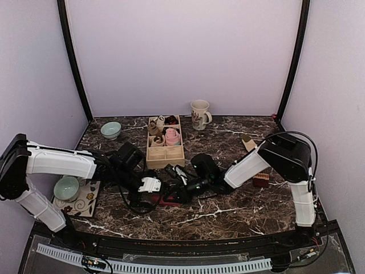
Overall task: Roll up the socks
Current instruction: Roll the sock at the center of the board.
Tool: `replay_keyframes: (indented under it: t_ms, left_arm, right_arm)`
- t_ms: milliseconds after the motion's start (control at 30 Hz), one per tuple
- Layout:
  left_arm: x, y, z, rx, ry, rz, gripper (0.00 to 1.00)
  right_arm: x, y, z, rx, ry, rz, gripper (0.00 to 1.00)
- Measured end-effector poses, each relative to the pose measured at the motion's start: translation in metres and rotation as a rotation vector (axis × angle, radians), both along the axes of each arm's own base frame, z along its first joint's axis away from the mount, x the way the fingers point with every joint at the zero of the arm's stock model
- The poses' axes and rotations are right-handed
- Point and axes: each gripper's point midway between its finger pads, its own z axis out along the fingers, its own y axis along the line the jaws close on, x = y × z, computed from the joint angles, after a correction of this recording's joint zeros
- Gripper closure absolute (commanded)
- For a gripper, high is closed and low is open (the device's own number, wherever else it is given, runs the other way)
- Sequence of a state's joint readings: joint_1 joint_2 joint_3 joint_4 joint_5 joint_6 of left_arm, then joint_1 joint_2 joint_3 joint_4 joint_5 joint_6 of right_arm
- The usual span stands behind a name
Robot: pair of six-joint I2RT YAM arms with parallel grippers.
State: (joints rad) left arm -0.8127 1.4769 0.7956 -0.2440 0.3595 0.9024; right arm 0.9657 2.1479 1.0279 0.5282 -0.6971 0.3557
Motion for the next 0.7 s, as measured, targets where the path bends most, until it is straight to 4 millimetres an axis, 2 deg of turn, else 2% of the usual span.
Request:
replay_keyframes:
  t_ms: [133, 233, 367, 567, 600, 700]
  left_arm:
    - [0.005, -0.008, -0.02, 0.057, -0.008, -0.012, 0.2]
    - [0.017, -0.018, -0.03, 0.088, -0.026, -0.006, 0.24]
    - [0.027, -0.022, -0.031, 0.088, -0.074, 0.01, 0.29]
    - [0.029, -0.025, -0.033, 0.089, -0.123, 0.004, 0.38]
    - [0.029, -0.026, -0.033, 0.088, -0.135, -0.003, 0.42]
    - [0.027, -0.026, -0.036, 0.094, -0.155, -0.017, 0.64]
  right_arm:
    - [0.001, -0.001, 0.0, 0.02, 0.059, 0.006, 0.99]
    - [0.001, -0.001, 0.001, 0.04, 0.101, 0.017, 0.99]
    - [0.003, -0.003, 0.001, 0.059, 0.147, 0.026, 0.99]
    - [0.0, -0.006, 0.01, 0.119, 0.215, 0.058, 0.99]
    - [-0.001, -0.007, 0.012, 0.129, 0.23, 0.063, 0.99]
    - [-0.002, -0.01, 0.014, 0.133, 0.269, 0.067, 0.96]
